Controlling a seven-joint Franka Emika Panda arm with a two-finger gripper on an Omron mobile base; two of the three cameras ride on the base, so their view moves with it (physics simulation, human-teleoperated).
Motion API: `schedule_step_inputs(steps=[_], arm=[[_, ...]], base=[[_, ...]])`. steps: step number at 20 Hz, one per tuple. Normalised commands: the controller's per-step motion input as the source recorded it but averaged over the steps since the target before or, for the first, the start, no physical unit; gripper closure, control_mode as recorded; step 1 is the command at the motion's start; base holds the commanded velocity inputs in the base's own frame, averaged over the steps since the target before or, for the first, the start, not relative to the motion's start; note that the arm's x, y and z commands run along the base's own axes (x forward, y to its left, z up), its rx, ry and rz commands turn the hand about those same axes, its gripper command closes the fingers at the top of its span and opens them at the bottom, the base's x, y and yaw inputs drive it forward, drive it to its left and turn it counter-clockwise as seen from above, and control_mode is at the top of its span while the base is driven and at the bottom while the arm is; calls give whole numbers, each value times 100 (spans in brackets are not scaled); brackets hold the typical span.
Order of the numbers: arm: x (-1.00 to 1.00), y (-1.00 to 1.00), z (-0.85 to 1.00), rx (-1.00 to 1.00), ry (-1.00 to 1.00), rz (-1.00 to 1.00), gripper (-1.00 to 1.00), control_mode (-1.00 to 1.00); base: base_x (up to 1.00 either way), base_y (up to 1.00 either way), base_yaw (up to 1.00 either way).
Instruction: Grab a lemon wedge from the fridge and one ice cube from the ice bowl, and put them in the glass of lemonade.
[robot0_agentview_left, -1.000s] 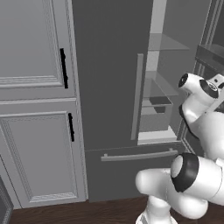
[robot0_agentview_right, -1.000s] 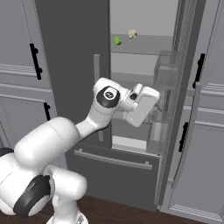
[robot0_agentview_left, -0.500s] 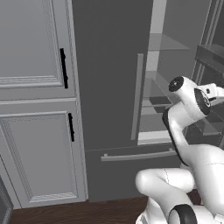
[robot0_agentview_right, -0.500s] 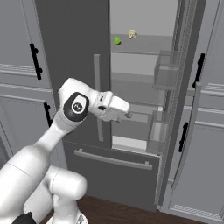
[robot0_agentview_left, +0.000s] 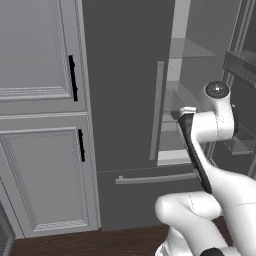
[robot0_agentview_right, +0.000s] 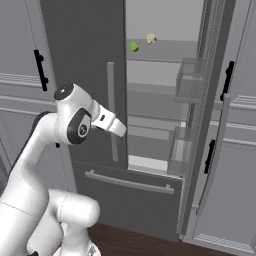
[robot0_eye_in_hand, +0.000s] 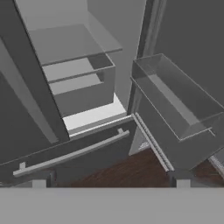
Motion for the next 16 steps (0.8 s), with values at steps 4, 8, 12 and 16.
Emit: schedule_step_inputs(steps=[4, 8, 12, 16], arm=[[36, 100, 0, 30, -23, 31, -100, -100], [22, 84, 7, 1, -6, 12, -100, -100], [92, 41, 0, 0, -2, 0, -100, -100], [100, 1, 0, 0, 2, 0, -100, -100]], base=[[0, 0, 0], [0, 0, 0], [0, 0, 0], [0, 0, 0]])
